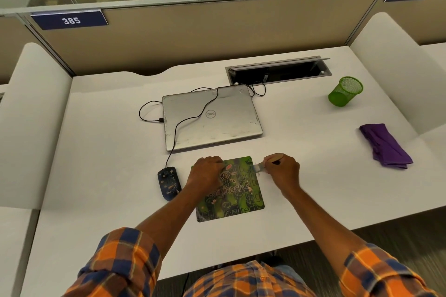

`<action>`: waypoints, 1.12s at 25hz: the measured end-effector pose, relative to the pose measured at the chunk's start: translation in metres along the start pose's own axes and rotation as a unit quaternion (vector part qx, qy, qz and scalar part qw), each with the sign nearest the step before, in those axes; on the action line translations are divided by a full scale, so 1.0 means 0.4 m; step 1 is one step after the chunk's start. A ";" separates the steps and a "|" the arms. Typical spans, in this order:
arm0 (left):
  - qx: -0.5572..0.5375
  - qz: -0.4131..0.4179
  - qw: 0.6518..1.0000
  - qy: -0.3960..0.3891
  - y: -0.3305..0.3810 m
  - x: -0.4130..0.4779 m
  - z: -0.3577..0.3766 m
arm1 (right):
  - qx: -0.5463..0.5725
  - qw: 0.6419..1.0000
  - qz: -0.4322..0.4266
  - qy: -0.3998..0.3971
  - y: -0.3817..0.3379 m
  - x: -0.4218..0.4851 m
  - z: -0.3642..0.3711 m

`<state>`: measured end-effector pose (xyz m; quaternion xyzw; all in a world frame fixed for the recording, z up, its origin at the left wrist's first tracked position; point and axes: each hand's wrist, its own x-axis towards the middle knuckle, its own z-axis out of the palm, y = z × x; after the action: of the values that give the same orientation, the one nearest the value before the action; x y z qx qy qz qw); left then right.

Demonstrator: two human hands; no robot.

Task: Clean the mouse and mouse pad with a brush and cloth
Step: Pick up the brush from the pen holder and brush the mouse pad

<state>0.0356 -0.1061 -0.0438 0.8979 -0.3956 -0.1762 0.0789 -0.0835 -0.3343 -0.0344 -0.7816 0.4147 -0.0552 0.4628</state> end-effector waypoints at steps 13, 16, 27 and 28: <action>0.009 -0.011 1.000 -0.014 0.005 0.001 -0.002 | 0.008 1.000 -0.005 0.000 -0.023 0.009 0.023; 0.005 -0.012 1.000 -0.010 0.005 0.000 -0.003 | 0.003 0.999 -0.002 0.042 -0.012 0.015 -0.002; 0.017 -0.002 1.000 -0.009 0.002 0.001 -0.004 | 0.018 0.997 -0.032 -0.063 -0.016 -0.137 0.123; 0.016 -0.001 1.000 -0.010 0.001 0.002 -0.004 | 0.017 0.998 -0.024 -0.055 -0.007 -0.130 0.110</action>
<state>0.0363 -0.1069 -0.0424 0.8976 -0.3981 -0.1790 0.0608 -0.0948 -0.2675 -0.0415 -0.7852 0.3691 -0.0302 0.4964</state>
